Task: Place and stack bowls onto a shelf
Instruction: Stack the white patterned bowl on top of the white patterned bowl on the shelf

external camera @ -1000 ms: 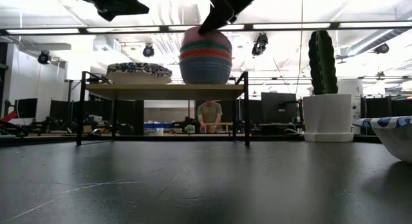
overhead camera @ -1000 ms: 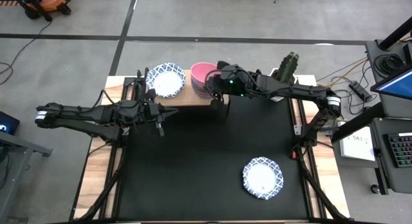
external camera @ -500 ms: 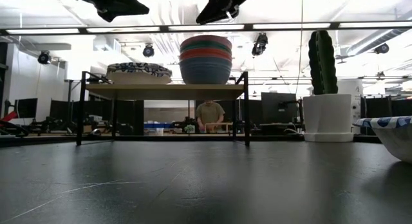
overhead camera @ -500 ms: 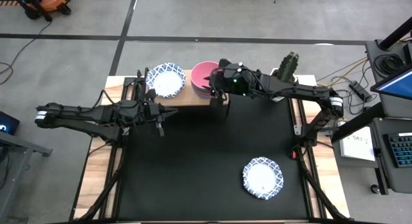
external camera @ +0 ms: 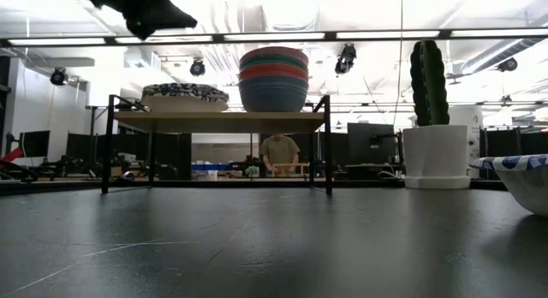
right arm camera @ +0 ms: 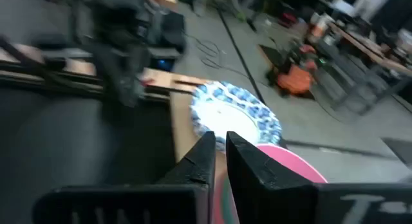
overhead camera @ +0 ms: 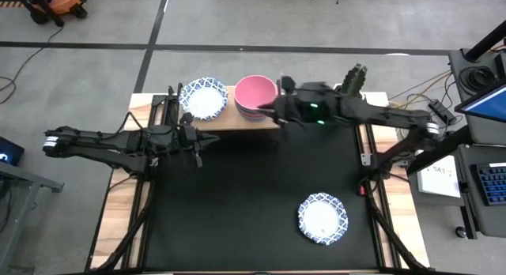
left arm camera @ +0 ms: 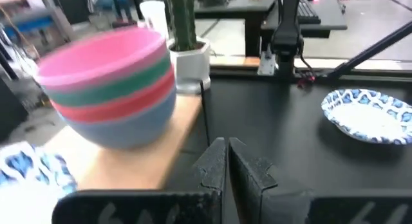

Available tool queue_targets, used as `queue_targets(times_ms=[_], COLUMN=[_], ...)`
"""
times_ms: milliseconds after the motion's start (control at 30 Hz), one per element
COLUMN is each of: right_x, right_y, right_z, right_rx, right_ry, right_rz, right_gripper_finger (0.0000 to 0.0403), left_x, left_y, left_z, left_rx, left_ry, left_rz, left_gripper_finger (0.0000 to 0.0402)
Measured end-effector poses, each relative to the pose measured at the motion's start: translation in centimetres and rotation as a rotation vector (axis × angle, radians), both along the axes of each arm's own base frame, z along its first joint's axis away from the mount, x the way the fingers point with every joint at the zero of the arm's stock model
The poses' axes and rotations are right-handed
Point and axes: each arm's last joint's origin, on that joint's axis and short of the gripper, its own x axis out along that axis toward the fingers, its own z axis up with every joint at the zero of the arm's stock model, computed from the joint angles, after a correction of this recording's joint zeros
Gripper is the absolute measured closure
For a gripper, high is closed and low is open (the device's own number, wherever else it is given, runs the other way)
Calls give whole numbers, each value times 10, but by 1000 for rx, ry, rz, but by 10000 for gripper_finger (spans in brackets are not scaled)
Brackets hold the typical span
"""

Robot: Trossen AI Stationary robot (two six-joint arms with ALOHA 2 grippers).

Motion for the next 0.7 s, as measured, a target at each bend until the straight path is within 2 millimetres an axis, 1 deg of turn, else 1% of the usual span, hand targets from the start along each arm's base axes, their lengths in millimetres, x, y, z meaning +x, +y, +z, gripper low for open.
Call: queue_targets(times_ms=[67, 133, 267, 367, 500, 533, 700], right_x=[-14, -25, -48, -62, -72, -74, -87], right_y=[17, 34, 65, 79, 96, 99, 108], right_z=[5, 1, -23, -51, -102, -114, -158], right_rx=[13, 46, 147, 236, 339, 355, 436], right_ry=[-1, 27, 127, 186, 287, 302, 414], right_rz=[52, 95, 164, 166, 134, 115, 48], right_gripper_finger=[381, 389, 393, 394, 394, 394, 394], left_x=[0, 0, 2, 3, 10, 12, 24], left_y=[-1, -2, -9, -13, -17, -18, -19], left_z=[-7, -12, -20, -22, -23, -23, -27], left_rx=[-41, -91, -197, -244, -262, -263, -261], left_ry=[8, 3, -7, -12, -24, -32, -54], left_rz=[-1, -23, -87, -98, -113, -116, -118], left_gripper_finger=[400, 400, 400, 400, 400, 400, 400])
